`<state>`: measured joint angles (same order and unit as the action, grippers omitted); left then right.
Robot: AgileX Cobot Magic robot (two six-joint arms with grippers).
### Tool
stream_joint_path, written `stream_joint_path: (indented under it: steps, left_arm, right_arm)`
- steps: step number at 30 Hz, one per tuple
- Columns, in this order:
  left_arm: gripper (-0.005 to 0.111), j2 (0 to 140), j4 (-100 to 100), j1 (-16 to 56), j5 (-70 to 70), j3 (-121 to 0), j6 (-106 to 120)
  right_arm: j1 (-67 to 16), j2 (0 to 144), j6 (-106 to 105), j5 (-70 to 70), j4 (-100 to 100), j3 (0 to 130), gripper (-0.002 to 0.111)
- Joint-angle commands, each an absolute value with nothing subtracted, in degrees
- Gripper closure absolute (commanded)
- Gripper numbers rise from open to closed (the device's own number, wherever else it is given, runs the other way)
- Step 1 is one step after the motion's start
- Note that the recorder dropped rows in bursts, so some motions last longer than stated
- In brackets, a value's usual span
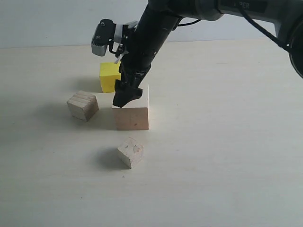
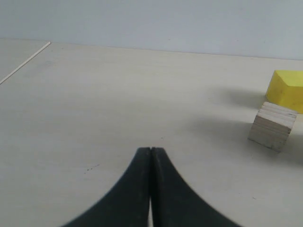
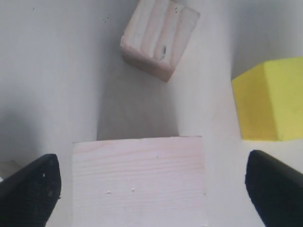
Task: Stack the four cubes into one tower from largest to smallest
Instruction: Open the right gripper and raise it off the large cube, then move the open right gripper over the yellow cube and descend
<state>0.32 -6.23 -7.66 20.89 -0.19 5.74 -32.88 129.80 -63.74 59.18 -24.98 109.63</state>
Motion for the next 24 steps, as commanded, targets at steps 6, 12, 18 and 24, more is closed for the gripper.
stream_joint_path:
  steps: [6, 12, 18, 24]
  left_arm:
    - [0.107, 0.0, -6.11, -7.28, 20.31, 0.0, 5.72]
    - [0.107, 0.0, -6.11, -7.28, 20.31, 0.0, 5.72]
    - [0.107, 0.0, -6.11, -7.28, 20.31, 0.0, 5.72]
    - [0.107, 0.0, -6.11, -7.28, 20.31, 0.0, 5.72]
  right_arm:
    - [-32.97, 126.09, -63.87, 43.15, -24.89, 109.75, 0.004]
    - [-33.63, 125.97, -63.87, 31.54, -25.27, 109.75, 0.004]
    - [-33.63, 125.97, -40.93, 27.05, -27.58, 110.92, 0.004]
    - [-33.52, 129.81, -17.19, 35.05, -17.37, 120.66, 0.004]
